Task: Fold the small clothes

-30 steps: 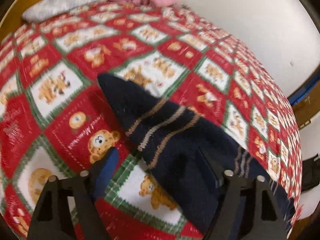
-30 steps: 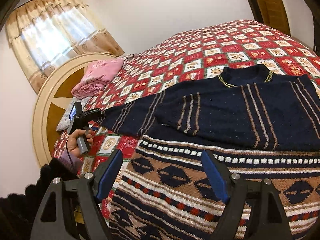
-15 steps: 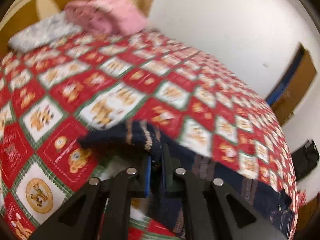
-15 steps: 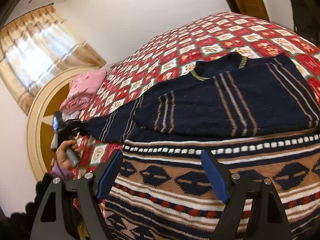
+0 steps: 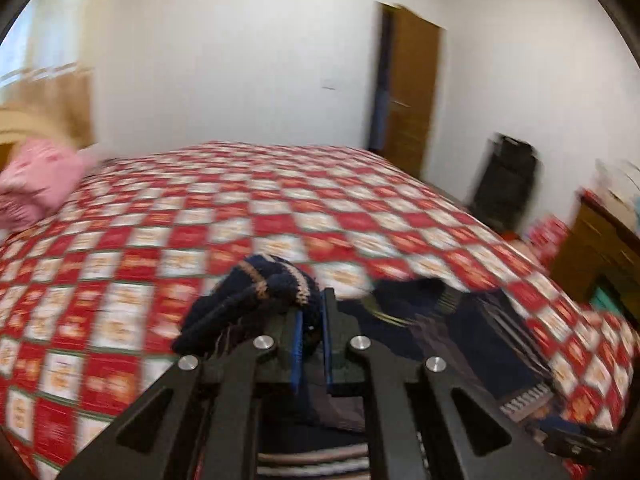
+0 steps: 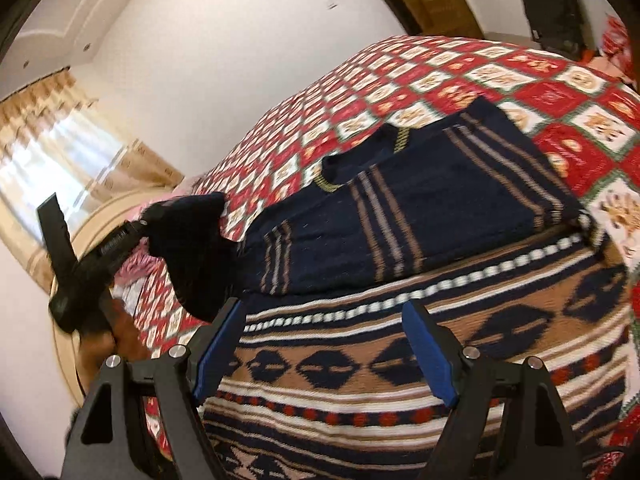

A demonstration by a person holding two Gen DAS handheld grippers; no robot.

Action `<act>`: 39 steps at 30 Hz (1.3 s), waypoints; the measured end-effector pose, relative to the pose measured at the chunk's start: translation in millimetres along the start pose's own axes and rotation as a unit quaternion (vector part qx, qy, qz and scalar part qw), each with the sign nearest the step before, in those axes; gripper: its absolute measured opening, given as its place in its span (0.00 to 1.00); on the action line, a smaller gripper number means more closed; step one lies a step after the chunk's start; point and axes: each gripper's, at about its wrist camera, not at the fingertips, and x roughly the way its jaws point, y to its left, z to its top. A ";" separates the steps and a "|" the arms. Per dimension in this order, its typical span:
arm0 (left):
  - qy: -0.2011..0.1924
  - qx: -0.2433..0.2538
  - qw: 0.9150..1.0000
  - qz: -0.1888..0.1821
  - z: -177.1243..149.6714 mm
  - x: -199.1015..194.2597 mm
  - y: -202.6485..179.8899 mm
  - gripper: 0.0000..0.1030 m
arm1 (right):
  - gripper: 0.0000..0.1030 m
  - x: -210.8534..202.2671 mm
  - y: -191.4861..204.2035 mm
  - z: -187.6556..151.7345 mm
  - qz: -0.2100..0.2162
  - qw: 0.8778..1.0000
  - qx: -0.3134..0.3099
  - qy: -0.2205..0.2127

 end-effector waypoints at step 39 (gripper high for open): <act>0.088 -0.058 0.983 0.148 -120.4 -76.6 64.2 0.82 | 0.20 155.5 74.9 4.9 -0.149 0.923 -0.337 0.113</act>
